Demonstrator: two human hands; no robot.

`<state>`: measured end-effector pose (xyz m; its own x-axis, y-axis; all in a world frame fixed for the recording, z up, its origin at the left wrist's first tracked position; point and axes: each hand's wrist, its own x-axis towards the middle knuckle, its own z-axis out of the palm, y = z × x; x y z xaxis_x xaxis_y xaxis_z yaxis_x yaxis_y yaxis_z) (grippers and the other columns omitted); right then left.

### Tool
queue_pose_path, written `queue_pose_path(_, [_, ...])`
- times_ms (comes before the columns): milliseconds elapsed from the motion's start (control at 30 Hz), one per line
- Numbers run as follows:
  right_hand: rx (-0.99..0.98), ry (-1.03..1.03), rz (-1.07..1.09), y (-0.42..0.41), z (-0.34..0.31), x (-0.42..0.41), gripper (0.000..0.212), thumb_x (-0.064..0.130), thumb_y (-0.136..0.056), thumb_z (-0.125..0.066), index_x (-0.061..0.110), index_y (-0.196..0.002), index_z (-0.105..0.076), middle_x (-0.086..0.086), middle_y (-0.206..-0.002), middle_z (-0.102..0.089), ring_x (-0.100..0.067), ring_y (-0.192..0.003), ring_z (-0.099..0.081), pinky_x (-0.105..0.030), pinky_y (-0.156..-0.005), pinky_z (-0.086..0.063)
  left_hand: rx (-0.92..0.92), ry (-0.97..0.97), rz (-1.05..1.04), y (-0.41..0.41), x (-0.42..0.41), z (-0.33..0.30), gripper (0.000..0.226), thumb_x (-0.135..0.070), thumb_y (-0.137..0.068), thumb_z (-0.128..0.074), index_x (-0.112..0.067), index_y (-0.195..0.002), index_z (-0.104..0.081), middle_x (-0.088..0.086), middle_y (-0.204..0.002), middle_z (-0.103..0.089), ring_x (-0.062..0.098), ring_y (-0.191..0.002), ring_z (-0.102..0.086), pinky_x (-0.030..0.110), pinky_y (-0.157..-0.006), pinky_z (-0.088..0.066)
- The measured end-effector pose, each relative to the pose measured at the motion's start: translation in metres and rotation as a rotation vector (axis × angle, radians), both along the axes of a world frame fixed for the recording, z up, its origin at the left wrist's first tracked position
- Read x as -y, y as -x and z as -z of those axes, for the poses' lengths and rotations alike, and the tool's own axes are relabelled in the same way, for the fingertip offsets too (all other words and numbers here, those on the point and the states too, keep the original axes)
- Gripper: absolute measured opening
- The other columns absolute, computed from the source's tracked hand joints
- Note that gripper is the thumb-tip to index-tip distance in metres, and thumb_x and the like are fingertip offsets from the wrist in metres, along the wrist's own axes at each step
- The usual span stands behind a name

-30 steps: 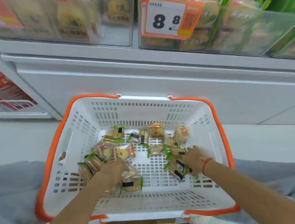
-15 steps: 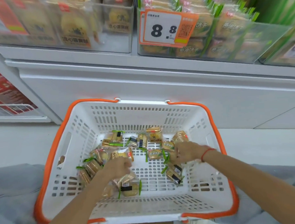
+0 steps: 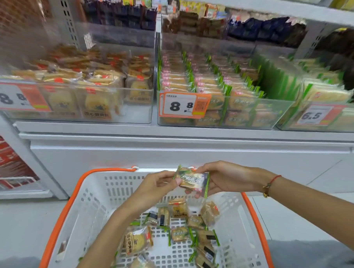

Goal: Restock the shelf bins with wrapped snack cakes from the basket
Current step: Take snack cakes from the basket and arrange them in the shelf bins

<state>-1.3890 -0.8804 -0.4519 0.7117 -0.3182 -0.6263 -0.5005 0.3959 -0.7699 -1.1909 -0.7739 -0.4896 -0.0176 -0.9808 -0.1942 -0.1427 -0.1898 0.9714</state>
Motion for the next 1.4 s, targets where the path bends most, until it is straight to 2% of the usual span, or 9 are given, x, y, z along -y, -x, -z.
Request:
queue_pose_path(167, [-0.044,0.307,0.046,0.009,-0.033,-0.012,0.037,0.037,-0.090,-0.056,0.014,-0.118,-0.062,-0.013,-0.118,-0.066,-0.019,-0.101,-0.065,-0.029,-0.090,-0.050,-0.075,-0.006,-0.104,0.010,0.002,-0.012,0.016,-0.033,-0.086,-0.066,-0.031,-0.101,-0.067,-0.008,-0.097,-0.071,0.000,-0.085,-0.066,0.013,-0.075,-0.050])
queue_pose_path(300, [0.019,0.426,0.300,0.006,-0.042,-0.007,0.035,0.016,-0.078,-0.076,0.015,-0.111,-0.065,-0.015,-0.107,-0.071,-0.020,-0.097,-0.067,-0.034,-0.097,-0.050,-0.128,-0.061,-0.099,0.024,-0.001,-0.020,0.022,-0.033,-0.084,-0.068,-0.023,-0.103,-0.068,-0.008,-0.094,-0.074,0.004,-0.094,-0.067,0.018,-0.085,-0.050])
queue_pose_path(500, [0.023,0.533,0.442,-0.003,-0.055,-0.011,0.036,0.026,-0.077,-0.077,0.018,-0.110,-0.065,-0.002,-0.096,-0.075,-0.005,-0.085,-0.067,-0.019,-0.074,-0.045,-0.167,0.061,-0.190,0.043,0.005,-0.038,0.026,-0.032,-0.085,-0.066,-0.029,-0.110,-0.060,-0.012,-0.098,-0.071,-0.001,-0.089,-0.065,0.021,-0.084,-0.051])
queue_pose_path(733, [0.167,0.607,0.687,-0.010,-0.075,-0.025,0.033,0.027,-0.080,-0.074,0.010,-0.107,-0.064,-0.001,-0.090,-0.075,-0.009,-0.088,-0.069,-0.023,-0.085,-0.050,-0.238,0.307,-0.316,0.049,0.025,-0.073,0.019,-0.024,-0.083,-0.068,-0.022,-0.103,-0.067,-0.007,-0.095,-0.073,0.002,-0.089,-0.066,0.010,-0.071,-0.048])
queue_pose_path(867, [0.235,0.852,0.896,-0.001,-0.100,-0.016,0.019,0.015,-0.078,-0.075,0.015,-0.094,-0.065,0.004,-0.081,-0.071,0.007,-0.065,-0.063,-0.004,-0.059,-0.045,-0.092,0.573,-0.625,0.020,0.048,-0.106,0.010,-0.019,-0.088,-0.065,-0.024,-0.095,-0.069,-0.014,-0.092,-0.070,-0.004,-0.089,-0.060,0.001,-0.071,-0.040])
queue_pose_path(933, [0.223,0.998,0.947,0.011,-0.113,-0.002,0.023,0.015,-0.080,-0.074,0.017,-0.101,-0.065,0.007,-0.090,-0.068,0.008,-0.072,-0.063,-0.003,-0.063,-0.045,0.083,0.684,-0.731,-0.003,0.067,-0.124,0.013,-0.016,-0.089,-0.065,-0.027,-0.097,-0.065,-0.012,-0.099,-0.066,0.001,-0.094,-0.058,0.004,-0.076,-0.040])
queue_pose_path(1100, [0.026,1.313,0.972,0.040,-0.141,0.043,0.039,0.007,-0.088,-0.064,0.005,-0.127,-0.057,-0.005,-0.111,-0.063,-0.014,-0.095,-0.056,-0.021,-0.083,-0.039,0.486,0.706,-0.747,-0.037,0.116,-0.153,0.026,-0.024,-0.091,-0.061,-0.026,-0.117,-0.056,-0.009,-0.115,-0.054,0.013,-0.102,-0.056,0.039,-0.086,-0.049])
queue_pose_path(1200, [-0.168,1.444,0.848,0.056,-0.154,0.075,0.044,0.008,-0.090,-0.062,0.005,-0.134,-0.052,-0.006,-0.117,-0.062,-0.021,-0.108,-0.058,-0.026,-0.089,-0.040,0.632,0.590,-0.671,-0.038,0.134,-0.153,0.036,-0.034,-0.096,-0.050,-0.022,-0.130,-0.047,-0.003,-0.129,-0.050,0.016,-0.106,-0.056,0.037,-0.083,-0.048])
queue_pose_path(1400, [-0.522,1.636,0.538,0.067,-0.177,0.142,0.035,0.015,-0.081,-0.073,0.014,-0.115,-0.063,-0.005,-0.105,-0.071,-0.023,-0.099,-0.066,-0.035,-0.088,-0.051,0.674,0.521,-0.668,-0.037,0.139,-0.145,0.037,-0.042,-0.101,-0.028,-0.031,-0.133,-0.045,-0.010,-0.132,-0.053,0.012,-0.110,-0.055,0.033,-0.084,-0.037])
